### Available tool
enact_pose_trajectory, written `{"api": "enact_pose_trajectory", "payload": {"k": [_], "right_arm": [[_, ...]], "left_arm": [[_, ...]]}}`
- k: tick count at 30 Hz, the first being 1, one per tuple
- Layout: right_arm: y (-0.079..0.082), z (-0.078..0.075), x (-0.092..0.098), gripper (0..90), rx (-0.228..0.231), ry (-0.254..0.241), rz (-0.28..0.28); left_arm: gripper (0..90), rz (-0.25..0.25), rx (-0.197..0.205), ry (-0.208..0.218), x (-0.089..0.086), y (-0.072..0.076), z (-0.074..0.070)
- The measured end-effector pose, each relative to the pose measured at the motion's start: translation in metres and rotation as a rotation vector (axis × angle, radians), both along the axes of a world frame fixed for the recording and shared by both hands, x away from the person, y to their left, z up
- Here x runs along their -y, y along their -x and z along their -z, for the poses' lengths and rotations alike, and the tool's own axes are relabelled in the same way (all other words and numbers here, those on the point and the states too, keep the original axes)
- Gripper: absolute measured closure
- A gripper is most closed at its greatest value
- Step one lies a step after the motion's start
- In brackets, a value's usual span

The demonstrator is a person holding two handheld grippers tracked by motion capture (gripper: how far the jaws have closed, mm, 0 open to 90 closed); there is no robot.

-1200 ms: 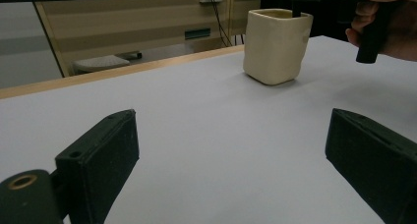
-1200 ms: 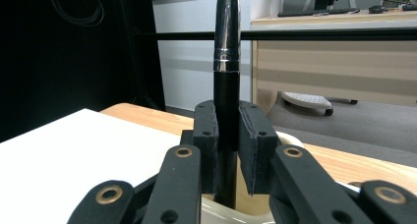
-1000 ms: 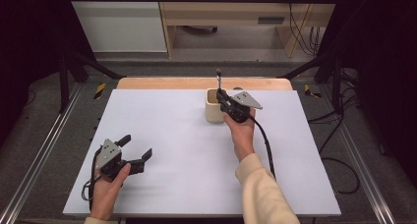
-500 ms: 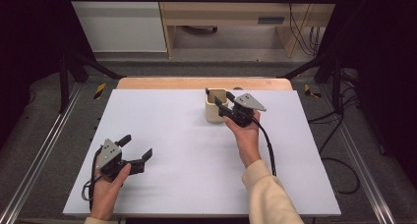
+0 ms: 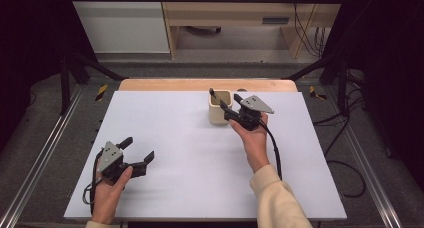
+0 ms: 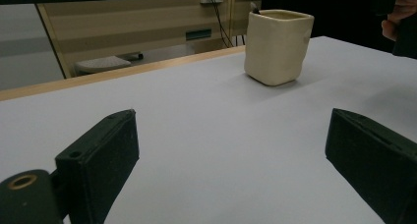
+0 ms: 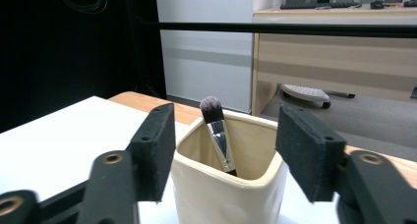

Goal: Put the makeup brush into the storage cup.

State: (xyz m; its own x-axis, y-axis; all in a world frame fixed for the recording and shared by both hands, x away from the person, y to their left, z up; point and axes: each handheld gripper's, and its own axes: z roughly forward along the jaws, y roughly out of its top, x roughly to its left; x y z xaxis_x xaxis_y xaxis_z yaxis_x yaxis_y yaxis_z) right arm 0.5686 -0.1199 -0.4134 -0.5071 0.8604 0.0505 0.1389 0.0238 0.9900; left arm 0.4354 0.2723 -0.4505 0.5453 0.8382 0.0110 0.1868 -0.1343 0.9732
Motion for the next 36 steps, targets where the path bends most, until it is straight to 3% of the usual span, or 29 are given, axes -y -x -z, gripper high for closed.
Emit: {"api": "enact_pose_trajectory", "payload": {"k": [3,5,11,14,26,33,36], "right_arm": [[0.0,-0.001,0.001,35.4,-0.002,0.0,0.005],[0.001,-0.002,0.0,26.9,-0.016,0.003,0.017],[0.004,-0.004,-0.001,17.0,-0.035,0.021,0.019],[0.006,-0.006,-0.001,13.1,-0.049,0.003,0.01],[0.014,-0.015,-0.001,8.6,-0.052,-0.022,-0.03],[0.02,-0.019,0.003,7.8,-0.043,-0.007,-0.057],[0.023,-0.02,0.007,9.4,-0.038,0.031,-0.06]], "left_arm": [[5.4,0.0,0.0,0.0,0.0,0.0,0.0],[5.3,0.001,-0.002,-0.002,0.0,0.0,0.0],[5.2,0.005,-0.002,-0.008,0.001,-0.001,0.001],[5.1,0.004,-0.001,-0.007,0.001,0.0,0.001],[4.9,0.003,-0.002,-0.003,0.0,-0.001,0.0],[4.8,0.002,-0.002,-0.002,0.001,-0.001,0.001],[4.8,0.003,-0.003,-0.002,0.001,-0.001,0.0]]}}
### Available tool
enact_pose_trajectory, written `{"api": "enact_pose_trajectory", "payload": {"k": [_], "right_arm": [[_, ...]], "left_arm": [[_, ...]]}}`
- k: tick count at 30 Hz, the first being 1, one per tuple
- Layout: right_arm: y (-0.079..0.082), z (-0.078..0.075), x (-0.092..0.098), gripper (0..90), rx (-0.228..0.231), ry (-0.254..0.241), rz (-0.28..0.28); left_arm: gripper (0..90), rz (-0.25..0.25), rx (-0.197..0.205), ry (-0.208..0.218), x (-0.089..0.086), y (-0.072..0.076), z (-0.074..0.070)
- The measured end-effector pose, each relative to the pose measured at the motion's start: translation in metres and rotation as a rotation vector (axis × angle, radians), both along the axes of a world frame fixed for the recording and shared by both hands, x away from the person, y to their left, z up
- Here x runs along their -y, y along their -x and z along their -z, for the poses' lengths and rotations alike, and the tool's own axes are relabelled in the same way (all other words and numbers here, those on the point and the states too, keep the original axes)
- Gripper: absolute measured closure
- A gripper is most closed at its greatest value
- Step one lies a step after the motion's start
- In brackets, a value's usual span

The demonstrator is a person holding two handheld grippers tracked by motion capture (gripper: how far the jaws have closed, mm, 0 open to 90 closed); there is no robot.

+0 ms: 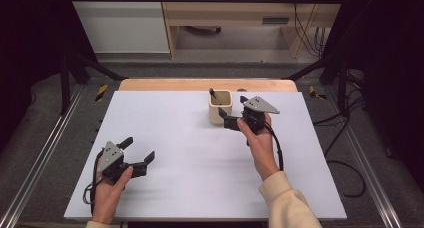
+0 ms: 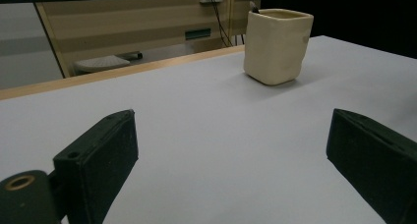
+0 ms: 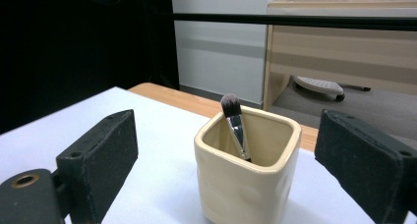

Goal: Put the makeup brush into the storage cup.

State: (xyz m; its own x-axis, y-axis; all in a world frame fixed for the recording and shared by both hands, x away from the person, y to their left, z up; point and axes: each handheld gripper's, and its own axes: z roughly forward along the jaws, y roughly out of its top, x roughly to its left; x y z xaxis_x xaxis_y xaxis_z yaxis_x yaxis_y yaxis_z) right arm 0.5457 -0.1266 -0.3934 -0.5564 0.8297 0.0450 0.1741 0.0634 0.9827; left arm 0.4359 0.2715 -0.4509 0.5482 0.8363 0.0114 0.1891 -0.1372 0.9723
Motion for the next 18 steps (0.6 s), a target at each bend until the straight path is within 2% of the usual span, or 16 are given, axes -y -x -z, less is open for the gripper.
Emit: {"api": "enact_pose_trajectory", "payload": {"k": [18], "right_arm": [[0.021,-0.013,0.009,9.7,0.03,0.078,-0.104]], "left_arm": [[4.2,0.008,-0.001,0.008,-0.001,0.0,0.0]]}}
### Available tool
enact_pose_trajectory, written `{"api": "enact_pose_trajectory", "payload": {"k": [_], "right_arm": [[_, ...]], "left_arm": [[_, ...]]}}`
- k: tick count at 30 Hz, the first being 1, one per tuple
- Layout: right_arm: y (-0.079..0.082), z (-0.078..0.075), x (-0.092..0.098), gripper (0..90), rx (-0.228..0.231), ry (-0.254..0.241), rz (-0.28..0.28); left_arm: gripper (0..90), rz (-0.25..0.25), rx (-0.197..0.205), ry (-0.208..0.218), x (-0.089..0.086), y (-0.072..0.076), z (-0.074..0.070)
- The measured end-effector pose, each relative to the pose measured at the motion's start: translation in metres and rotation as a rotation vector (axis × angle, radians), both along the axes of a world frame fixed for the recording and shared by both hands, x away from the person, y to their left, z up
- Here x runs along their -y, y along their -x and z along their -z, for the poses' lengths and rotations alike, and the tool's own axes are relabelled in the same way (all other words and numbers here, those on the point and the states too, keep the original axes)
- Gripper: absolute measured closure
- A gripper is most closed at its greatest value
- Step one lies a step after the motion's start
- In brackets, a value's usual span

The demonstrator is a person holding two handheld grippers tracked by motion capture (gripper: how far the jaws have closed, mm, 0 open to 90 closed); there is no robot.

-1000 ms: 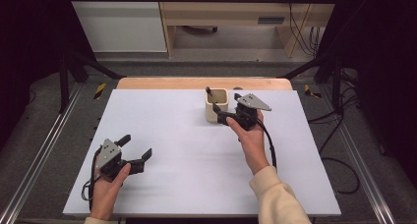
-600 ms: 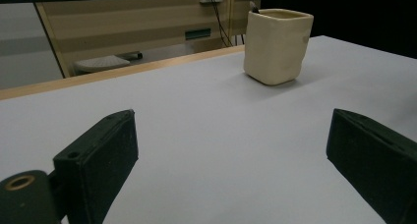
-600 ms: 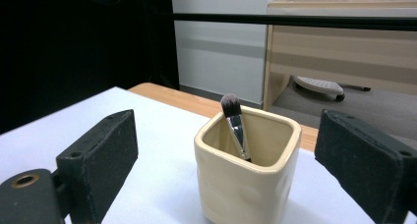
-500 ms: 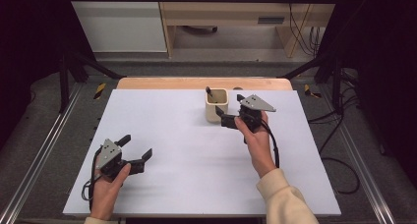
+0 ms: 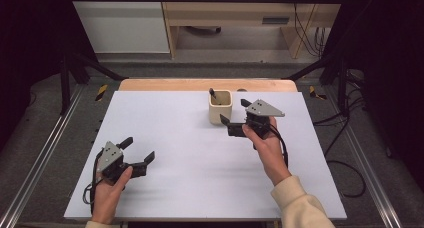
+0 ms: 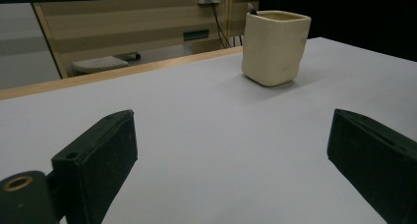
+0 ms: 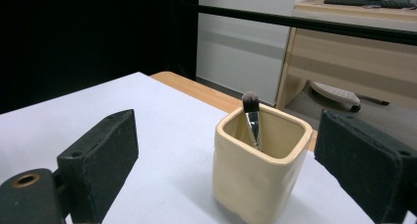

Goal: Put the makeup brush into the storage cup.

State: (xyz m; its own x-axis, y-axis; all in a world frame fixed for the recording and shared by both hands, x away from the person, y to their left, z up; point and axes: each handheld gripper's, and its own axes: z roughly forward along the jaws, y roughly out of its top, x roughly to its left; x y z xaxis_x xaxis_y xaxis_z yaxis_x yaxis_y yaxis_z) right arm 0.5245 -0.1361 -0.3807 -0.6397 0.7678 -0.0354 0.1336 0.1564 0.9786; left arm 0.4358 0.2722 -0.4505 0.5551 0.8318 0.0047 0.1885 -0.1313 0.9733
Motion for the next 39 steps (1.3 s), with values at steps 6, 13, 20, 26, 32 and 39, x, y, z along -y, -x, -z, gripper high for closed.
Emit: {"api": "enact_pose_trajectory", "payload": {"k": [6,13,20,26,32,39], "right_arm": [[0.006,0.001,0.008,10.0,-0.005,0.017,-0.015],[0.012,0.006,0.016,10.1,-0.01,0.037,-0.024],[0.02,0.01,0.021,10.0,-0.018,0.043,-0.032],[0.027,0.013,0.025,9.6,-0.019,0.058,-0.045],[0.034,0.019,0.03,9.6,-0.027,0.072,-0.055],[0.043,0.028,0.038,9.4,-0.042,0.079,-0.056]], "left_arm": [[3.2,0.009,0.002,0.0,0.0,0.0,0.0],[3.1,0.011,0.002,-0.001,0.0,0.0,0.0],[2.8,0.012,-0.001,0.008,-0.002,0.0,0.001],[2.6,0.015,0.001,0.004,-0.002,-0.001,0.001],[2.2,0.019,0.001,0.005,-0.001,0.0,0.002],[2.0,0.027,0.005,0.005,-0.002,0.001,0.002]]}}
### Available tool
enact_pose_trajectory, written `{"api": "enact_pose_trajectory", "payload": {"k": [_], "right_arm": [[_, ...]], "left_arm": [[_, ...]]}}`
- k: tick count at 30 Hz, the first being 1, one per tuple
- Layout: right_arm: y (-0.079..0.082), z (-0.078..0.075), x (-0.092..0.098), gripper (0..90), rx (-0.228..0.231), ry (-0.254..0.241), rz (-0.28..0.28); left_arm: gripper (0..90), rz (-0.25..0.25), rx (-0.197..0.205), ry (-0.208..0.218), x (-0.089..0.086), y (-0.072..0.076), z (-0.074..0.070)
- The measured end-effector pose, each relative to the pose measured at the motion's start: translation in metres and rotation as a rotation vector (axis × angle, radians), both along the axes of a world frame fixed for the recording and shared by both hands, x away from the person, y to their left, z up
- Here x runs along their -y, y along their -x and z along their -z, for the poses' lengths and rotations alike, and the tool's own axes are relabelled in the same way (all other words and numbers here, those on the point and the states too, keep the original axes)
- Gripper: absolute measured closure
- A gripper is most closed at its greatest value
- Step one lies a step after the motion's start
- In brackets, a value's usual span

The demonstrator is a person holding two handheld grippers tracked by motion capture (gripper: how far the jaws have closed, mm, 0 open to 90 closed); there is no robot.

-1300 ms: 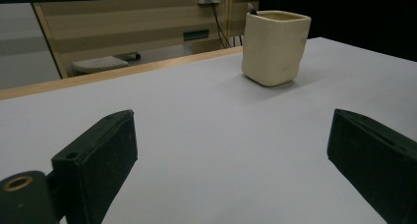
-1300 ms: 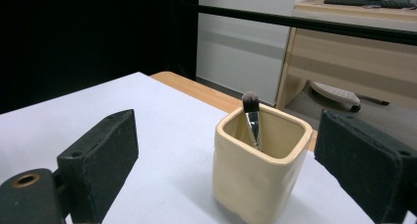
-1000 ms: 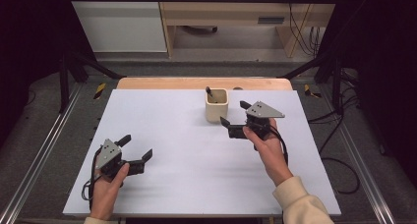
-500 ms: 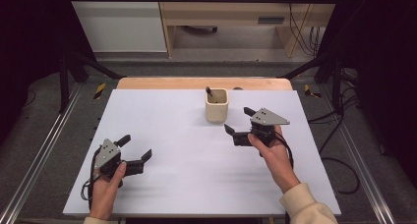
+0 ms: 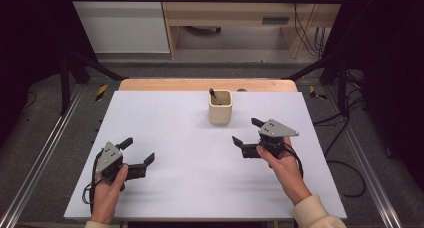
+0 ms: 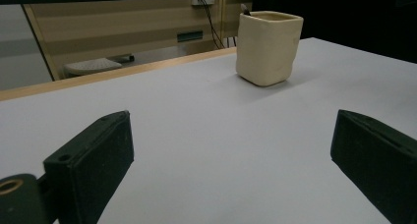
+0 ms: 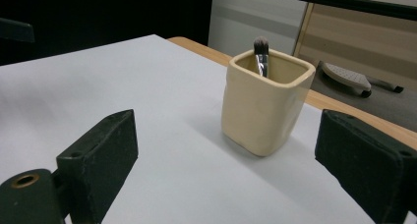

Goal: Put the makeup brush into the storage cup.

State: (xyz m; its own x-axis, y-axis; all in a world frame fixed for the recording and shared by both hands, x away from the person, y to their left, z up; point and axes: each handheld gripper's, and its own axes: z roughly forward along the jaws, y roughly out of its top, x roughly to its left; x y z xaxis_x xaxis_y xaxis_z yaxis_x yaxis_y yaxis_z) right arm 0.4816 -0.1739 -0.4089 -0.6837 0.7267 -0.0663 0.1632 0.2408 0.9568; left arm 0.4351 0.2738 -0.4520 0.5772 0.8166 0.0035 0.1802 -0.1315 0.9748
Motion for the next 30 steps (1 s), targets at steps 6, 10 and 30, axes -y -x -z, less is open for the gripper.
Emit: {"api": "enact_pose_trajectory", "payload": {"k": [6,10,30], "right_arm": [[0.006,0.004,0.008,9.3,-0.006,0.007,-0.003],[0.012,0.008,0.016,9.1,-0.012,0.004,0.005],[0.033,0.027,0.052,8.4,-0.033,0.018,0.031]], "left_arm": [[1.4,0.007,0.006,0.001,0.0,0.0,0.0],[1.3,0.008,0.005,0.004,-0.001,0.0,0.0],[1.2,0.018,0.016,0.021,-0.005,0.003,-0.002]]}}
